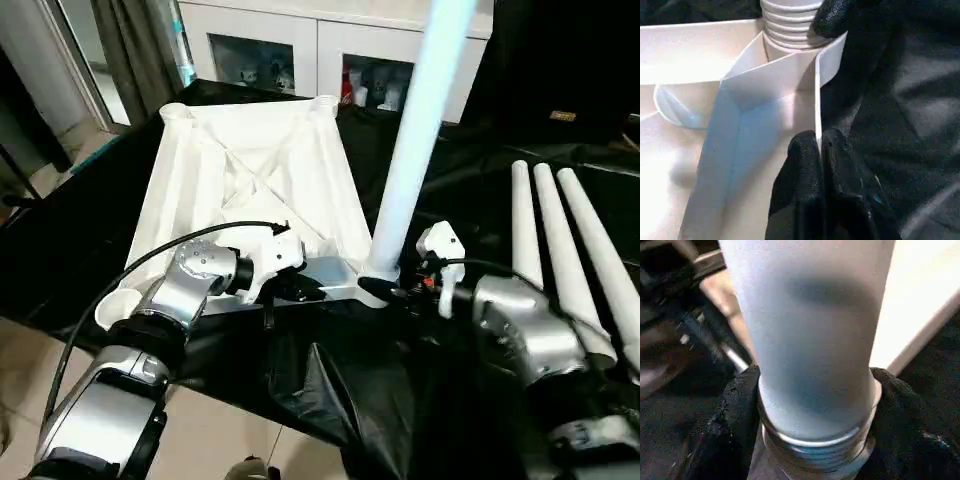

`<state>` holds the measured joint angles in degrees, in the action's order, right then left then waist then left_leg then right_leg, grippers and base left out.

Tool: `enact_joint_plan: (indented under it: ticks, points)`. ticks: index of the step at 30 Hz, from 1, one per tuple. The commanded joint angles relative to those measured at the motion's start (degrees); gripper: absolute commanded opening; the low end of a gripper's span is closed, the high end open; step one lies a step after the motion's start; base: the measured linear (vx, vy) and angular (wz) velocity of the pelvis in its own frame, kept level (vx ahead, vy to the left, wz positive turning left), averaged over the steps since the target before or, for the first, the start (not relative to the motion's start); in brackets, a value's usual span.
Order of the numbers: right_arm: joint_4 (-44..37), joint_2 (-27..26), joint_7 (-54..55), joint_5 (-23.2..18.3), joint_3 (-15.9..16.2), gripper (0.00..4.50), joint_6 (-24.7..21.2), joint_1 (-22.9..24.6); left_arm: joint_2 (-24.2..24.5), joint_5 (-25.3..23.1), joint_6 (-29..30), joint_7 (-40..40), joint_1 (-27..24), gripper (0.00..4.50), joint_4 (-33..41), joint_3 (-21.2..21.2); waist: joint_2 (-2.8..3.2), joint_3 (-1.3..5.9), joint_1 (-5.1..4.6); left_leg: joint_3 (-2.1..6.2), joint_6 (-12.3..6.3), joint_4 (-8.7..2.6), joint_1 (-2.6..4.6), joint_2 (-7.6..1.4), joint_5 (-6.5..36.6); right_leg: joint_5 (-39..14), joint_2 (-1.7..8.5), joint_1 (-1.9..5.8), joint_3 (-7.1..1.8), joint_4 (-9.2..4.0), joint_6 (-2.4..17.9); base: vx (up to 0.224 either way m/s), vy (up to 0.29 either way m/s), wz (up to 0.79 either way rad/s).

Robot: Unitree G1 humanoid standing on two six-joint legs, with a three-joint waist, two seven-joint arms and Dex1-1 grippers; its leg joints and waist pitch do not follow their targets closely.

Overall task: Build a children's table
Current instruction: Rotate leg to tighten

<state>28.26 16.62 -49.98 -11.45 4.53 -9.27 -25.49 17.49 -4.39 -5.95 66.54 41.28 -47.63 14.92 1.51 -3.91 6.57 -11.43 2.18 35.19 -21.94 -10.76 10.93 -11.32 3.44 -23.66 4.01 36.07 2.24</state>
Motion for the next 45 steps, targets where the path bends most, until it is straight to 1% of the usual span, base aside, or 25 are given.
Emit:
enact_joint_plan:
  ticks: [1, 4, 5, 6, 7, 8, 9, 11, 12, 13, 14, 16, 18, 22, 25, 26, 29, 32, 33, 34, 36, 39, 41, 44, 45]
  points:
    - [4.4, -1.5, 6.5, 1.7, -0.8, 2.78, -0.5, 0.6, -1.8, -1.1, 1.3, -5.1, 1.6, 0.0, -2.1, -0.4, -0.33, 4.66, -0.04, 1.57, -3.57, -3.68, 0.91, -2.88, 6.0, -3.7, 5.53, 3.45, -3.05, -4.07, 13.3, 0.0, 0.0, 0.0]
    - [11.5, -6.1, 19.7, 2.4, -4.1, 2.77, -0.2, -0.9, -5.6, -2.0, 4.2, -15.0, 4.7, 0.0, -6.7, -1.7, -0.02, 3.53, -0.89, 1.76, 0.23, -4.42, 2.04, -2.66, 14.2, -20.0, 5.68, 2.99, -2.99, -6.2, 10.8, 0.0, 0.0, 0.0]
    - [14.0, -7.7, 24.1, 2.4, -5.1, 2.77, -0.1, -1.9, -7.1, -2.4, 5.2, -18.7, 5.8, 0.0, -8.3, -2.0, 0.11, 3.33, -0.9, 1.91, 0.81, -4.55, 2.31, -2.56, 15.8, -23.2, 5.75, 3.0, -2.88, -6.56, 9.9, -0.056, 0.005, 0.0]
    - [16.3, -9.2, 27.6, 2.3, -5.9, 2.77, 0.2, -3.0, -8.5, -2.5, 6.2, -22.0, 6.8, 0.0, -9.6, -2.4, 0.34, 3.37, -1.2, 2.05, 1.9, -4.65, 3.02, -2.6, 18.1, -26.5, 5.8, 2.6, -2.92, -7.01, 8.9, -0.056, 0.005, 0.0]
    - [19.0, -11.0, 31.6, 2.2, -6.8, 2.77, 0.9, -4.6, -10.3, -2.5, 7.5, -25.9, 8.0, 0.0, -11.1, -2.9, 0.26, 3.42, -1.31, 2.24, 2.03, -4.76, 3.06, -2.63, 18.4, -26.9, 5.88, 2.77, -2.89, -7.12, 8.6, -0.056, 0.011, 0.02]
    - [20.2, -11.9, 33.4, 2.1, -7.3, 2.77, 1.1, -5.4, -11.1, -2.5, 8.2, -27.5, 8.5, 0.0, -11.7, -3.1, 0.47, 3.25, -1.59, 2.22, 2.26, -4.85, 3.24, -2.58, 19.8, -27.8, 5.84, 2.58, -2.8, -7.4, 8.3, -0.05, 0.02, 0.01]
    - [23.6, -14.2, 37.9, 1.7, -8.4, 2.77, 1.8, -8.0, -13.2, -2.7, 9.3, -31.7, 9.7, 0.0, -13.2, -3.3, 0.5, 3.01, -2.02, 2.39, 2.09, -5.04, 3.9, -2.38, 22.0, -30.0, 5.77, 2.57, -2.26, -8.18, 7.5, -0.05, 0.02, 0.01]
    - [25.6, -15.2, 39.9, 1.7, -8.7, 2.77, 2.2, -9.6, -14.3, -3.1, 9.5, -33.6, 10.4, 0.0, -14.1, -3.2, 0.54, 2.97, -2.14, 2.58, 1.73, -5.25, 3.83, -2.23, 22.2, -30.5, 5.77, 2.8, -2.16, -8.5, 6.8, 0.0, 0.0, 0.0]
    - [28.5, -16.5, 42.1, 2.6, -8.6, 2.77, 3.3, -12.3, -15.6, -3.5, 9.7, -35.4, 11.6, 0.0, -15.3, -3.2, 0.66, 3.18, -2.17, 2.77, 1.09, -5.62, 3.28, -2.35, 20.9, -27.8, 5.89, 3.27, -2.28, -8.3, 6.8, 0.0, 0.0, 0.0]
    - [28.5, -16.5, 42.1, 2.6, -8.6, 2.77, 3.3, -12.3, -15.6, -3.5, 9.7, -35.4, 11.6, 0.0, -15.3, -3.2, 0.66, 3.18, -2.17, 2.77, 1.09, -5.62, 3.28, -2.35, 20.9, -27.8, 5.89, 3.27, -2.28, -8.3, 6.8, 0.0, 0.0, 0.0]
    - [29.4, -17.1, 42.1, 2.5, -9.0, 2.77, 4.2, -13.5, -16.2, -3.6, 9.4, -35.6, 11.9, 0.0, -15.7, -3.2, 0.71, 3.3, -2.24, 2.77, 0.81, -5.83, 3.11, -2.48, 20.3, -24.7, 5.85, 3.39, -2.4, -8.01, 7.6, 0.0, 0.0, 0.0]
    - [30.5, -17.4, 42.0, 2.4, -9.5, 3.33, 5.4, -14.5, -16.4, -3.7, 9.0, -35.3, 12.2, 0.0, -16.2, -3.0, 0.52, 3.33, -2.11, 2.66, 0.38, -5.89, 3.02, -2.44, 20.1, -22.5, 5.91, 3.4, -2.6, -7.78, 8.4, 0.0, 0.0, 0.0]
    - [31.5, -17.4, 41.3, 2.9, -9.3, 3.5, 6.5, -15.5, -16.3, -3.8, 8.3, -34.6, 12.2, 0.0, -16.5, -2.7, 0.23, 3.47, -2.16, 2.59, -0.21, -5.88, 2.85, -2.4, 19.2, -20.5, 6.0, 3.55, -2.66, -7.41, 9.5, 0.0, 0.0, 0.0]
    - [32.0, -16.8, 40.1, 4.0, -8.6, 3.89, 8.2, -16.5, -15.4, -3.8, 6.9, -32.7, 11.6, 0.0, -16.3, -2.3, 0.25, 3.76, -2.31, 2.43, -1.31, -5.84, 2.38, -2.42, 17.4, -18.4, 6.28, 3.71, -2.69, -7.1, 10.3, 0.0, 0.0, 0.0]
    - [30.5, -14.8, 35.5, 5.2, -6.9, 3.89, 10.3, -16.6, -13.6, -3.9, 4.5, -28.7, 10.6, 0.0, -15.4, -1.7, 0.11, 3.87, -2.28, 2.25, -2.06, -5.62, 2.32, -2.33, 16.3, -17.8, 6.35, 3.71, -2.72, -7.08, 10.8, 0.0, 0.0, 0.0]
    - [28.8, -13.6, 33.1, 5.8, -5.9, 3.89, 10.8, -16.0, -12.6, -3.8, 3.9, -26.8, 10.0, 0.0, -14.8, -1.5, 0.1, 4.01, -2.35, 2.27, -2.48, -5.57, 1.95, -2.33, 15.1, -17.0, 6.34, 3.98, -2.72, -6.85, 10.9, 0.0, 0.0, 0.0]
    - [25.7, -10.8, 28.5, 7.3, -3.9, 3.89, 12.3, -14.3, -10.7, -3.6, 2.7, -23.0, 8.9, 0.0, -13.9, -1.1, -0.11, 4.36, -2.05, 1.94, -3.89, -5.12, 1.71, -2.44, 11.2, -12.2, 6.27, 4.05, -2.72, -6.26, 12.1, 0.0, 0.0, 0.0]
    - [21.5, -7.1, 21.1, 7.3, -2.8, 3.89, 13.6, -11.6, -8.2, -2.9, -0.2, -17.2, 7.1, 0.0, -12.3, -0.5, -0.13, 5.07, -1.55, 1.84, -6.18, -4.53, 1.16, -2.55, 5.7, -3.4, 6.08, 4.4, -2.63, -4.9, 13.6, 0.0, 0.0, 0.0]
    - [19.1, -5.3, 17.4, 6.6, -2.4, 3.89, 13.1, -10.3, -7.1, -2.2, -1.9, -13.9, 6.1, 0.0, -11.3, -0.3, 0.04, 5.43, -1.16, 1.83, -7.7, -4.13, 0.95, -2.59, 2.8, 2.0, 5.92, 4.43, -2.51, -4.07, 14.6, 0.0, 0.0, 0.0]
    - [18.1, -4.3, 15.5, 6.4, -2.1, 3.89, 13.1, -9.7, -6.6, -1.7, -2.4, -11.9, 5.6, 0.0, -10.7, -0.3, 0.04, 5.46, -0.97, 1.68, -9.44, -3.84, 0.81, -2.66, 1.0, 6.4, 5.76, 4.08, -2.47, -3.54, 15.6, 0.0, 0.0, 0.0]
    - [16.5, -2.8, 12.7, 6.1, -1.6, 3.89, 13.0, -8.9, -5.8, -1.4, -2.6, -9.4, 4.9, 0.0, -9.9, 0.0, 0.09, 5.37, -0.85, 1.51, -10.49, -3.71, 0.82, -2.66, 2.3, 6.4, 5.86, 3.92, -2.39, -3.55, 16.3, 0.0, 0.0, 0.0]
    - [11.7, 0.7, 4.4, 4.3, -0.3, 3.89, 10.9, -6.7, -4.4, 0.2, -3.9, -3.1, 3.2, 0.0, -7.6, 0.3, 0.27, 5.12, -0.52, 1.53, -9.76, -3.91, 0.94, -2.92, 4.5, 2.3, 5.76, 3.88, -2.34, -4.11, 16.0, 0.0, 0.0, 0.0]
    - [8.4, 2.8, -1.1, 3.1, 1.0, 3.89, 9.4, -5.2, -3.8, 1.4, -4.1, 0.3, 2.1, 0.0, -5.9, 0.2, 0.26, 4.87, -0.24, 1.55, -9.08, -4.06, 0.92, -3.1, 6.5, -1.1, 5.88, 3.81, -2.4, -4.47, 15.4, 0.0, 0.0, 0.0]
    - [5.0, 5.3, -6.3, 1.6, 0.9, 3.89, 7.9, -3.7, -2.2, 1.4, -4.1, 4.1, 0.8, 0.0, -4.1, 1.0, 0.26, 4.56, -0.14, 1.53, -6.1, -4.44, 1.26, -3.14, 10.4, -8.5, 5.9, 3.38, -2.56, -5.28, 14.0, 0.0, 0.0, 0.0]
    - [4.3, 5.8, -7.4, 1.2, 1.0, 3.89, 7.6, -3.4, -1.9, 1.4, -4.2, 4.6, 0.6, 0.0, -3.9, 1.0, 0.18, 4.53, -0.07, 1.52, -5.85, -4.43, 1.29, -3.07, 10.7, -9.4, 5.95, 3.46, -2.6, -5.43, 13.6, 0.0, 0.0, 0.0]
